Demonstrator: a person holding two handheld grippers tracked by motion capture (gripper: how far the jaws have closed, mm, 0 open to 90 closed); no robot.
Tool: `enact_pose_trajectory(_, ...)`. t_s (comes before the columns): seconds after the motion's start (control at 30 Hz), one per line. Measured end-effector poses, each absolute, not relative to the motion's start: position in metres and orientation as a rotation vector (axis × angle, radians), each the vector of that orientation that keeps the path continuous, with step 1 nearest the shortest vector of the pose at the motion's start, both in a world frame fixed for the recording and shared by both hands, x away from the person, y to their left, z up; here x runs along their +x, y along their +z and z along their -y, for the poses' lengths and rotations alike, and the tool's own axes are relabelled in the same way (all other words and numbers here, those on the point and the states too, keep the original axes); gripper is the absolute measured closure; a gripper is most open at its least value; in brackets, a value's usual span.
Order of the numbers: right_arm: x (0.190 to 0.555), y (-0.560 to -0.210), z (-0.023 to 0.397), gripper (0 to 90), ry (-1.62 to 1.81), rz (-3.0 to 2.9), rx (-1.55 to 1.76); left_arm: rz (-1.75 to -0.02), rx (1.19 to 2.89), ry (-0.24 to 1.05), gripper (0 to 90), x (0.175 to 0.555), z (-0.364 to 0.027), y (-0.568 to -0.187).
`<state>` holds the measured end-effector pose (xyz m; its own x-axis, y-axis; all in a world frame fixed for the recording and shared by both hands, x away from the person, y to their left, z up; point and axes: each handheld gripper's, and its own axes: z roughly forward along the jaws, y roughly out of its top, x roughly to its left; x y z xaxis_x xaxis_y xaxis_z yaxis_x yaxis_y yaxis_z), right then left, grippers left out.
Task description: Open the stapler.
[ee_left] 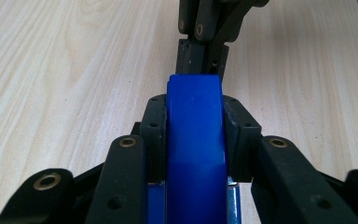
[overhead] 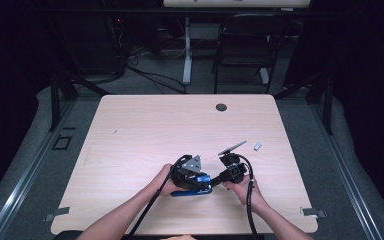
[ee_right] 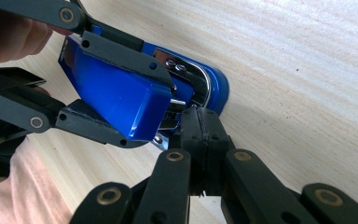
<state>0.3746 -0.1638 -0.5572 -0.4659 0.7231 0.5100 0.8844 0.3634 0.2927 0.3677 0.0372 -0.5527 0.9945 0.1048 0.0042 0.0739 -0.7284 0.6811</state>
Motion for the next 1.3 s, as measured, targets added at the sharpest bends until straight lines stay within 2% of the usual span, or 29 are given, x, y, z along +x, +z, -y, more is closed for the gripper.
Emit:
enact_pose_trajectory(0.1, 0.376, -0.558, 0.165, 90.0, -0.773, 2.300, -1.409, -0.115, 2.375, 0.025, 66.1, 0.369, -0.037, -0.553)
enact_pose_trajectory(0.4, 0.375, -0.558, 0.165, 90.0, -0.773, 2.300, -1.410, -0.164, 2.500, 0.006, 62.1, 0.369, -0.028, -0.553)
enact_pose_trajectory(0.53, 0.375, -0.558, 0.165, 90.0, -0.770, 2.311, -1.405, -0.144, 2.505, 0.033, 65.3, 0.368, -0.027, -0.553)
enact_pose_trajectory(1.3, 0.375, -0.558, 0.165, 90.0, -0.792, 2.309, -1.443, -0.140, 2.303, 0.033, 66.2, 0.367, -0.043, -0.568)
